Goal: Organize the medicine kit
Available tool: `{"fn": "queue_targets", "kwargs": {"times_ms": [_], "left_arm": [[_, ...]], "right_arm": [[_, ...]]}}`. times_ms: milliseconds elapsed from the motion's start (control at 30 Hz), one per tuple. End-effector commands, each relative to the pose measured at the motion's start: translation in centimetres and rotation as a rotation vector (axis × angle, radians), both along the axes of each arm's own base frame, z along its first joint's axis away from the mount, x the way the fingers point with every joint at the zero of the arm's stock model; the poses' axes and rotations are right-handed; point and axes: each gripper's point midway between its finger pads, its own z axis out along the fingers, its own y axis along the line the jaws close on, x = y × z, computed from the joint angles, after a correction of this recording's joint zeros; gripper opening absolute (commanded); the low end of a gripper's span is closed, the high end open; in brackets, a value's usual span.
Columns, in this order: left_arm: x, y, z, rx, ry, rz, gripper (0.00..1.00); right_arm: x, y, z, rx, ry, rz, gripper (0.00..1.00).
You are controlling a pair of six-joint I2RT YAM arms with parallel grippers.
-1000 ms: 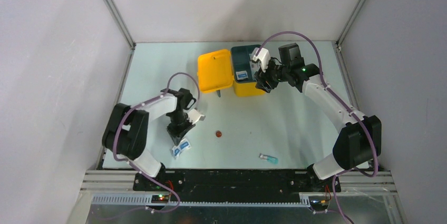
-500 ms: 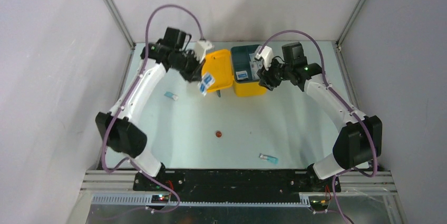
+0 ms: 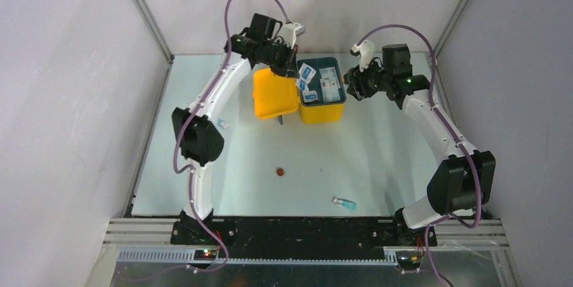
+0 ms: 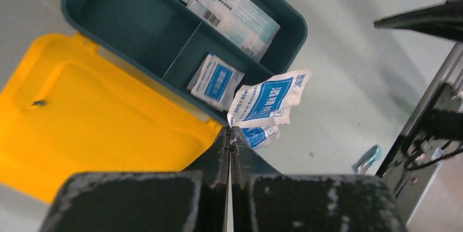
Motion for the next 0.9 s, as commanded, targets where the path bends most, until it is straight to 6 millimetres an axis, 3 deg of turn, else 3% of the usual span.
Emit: {"fn": "queue_targets", "kwargs": {"times_ms": [0,100,333,533,700,867], "left_arm": [[1.7,-3.7,0.6,-0.155,0.089,0.098,0.00],[2.8,-4.1,-1.9,-0.131,0.130,0.182,0.00],[3.0,-5.0,-7.0,-0.081,0.233,0.258,0.00],[2.8,-4.4,-8.7,-0.045,0.257,0.275,0.00],[1.5,-3.8,-10.5,-0.016,0.318,0.277,0.00],[1.3,-3.2,-10.9,-0.008,0.334,0.285,0.00]], "right_arm": [[1.5,-1.0,1.7,0.049,-0.015,-0.084,0.52],[1.1,-1.3,1.2,0.053,0.012,-0.088,0.52],[0.4,-1.0,0.3,0.060,0.042,-0.060,0.51],[0.7,-0.8,0.4,0.068,0.036,-0.059,0.51],[0.9,-0.6,0.2,0.080,0.040,-0.057,0.52],[1.2,-0.4,0.2,0.094,0.033,-0.056,0.52]]}}
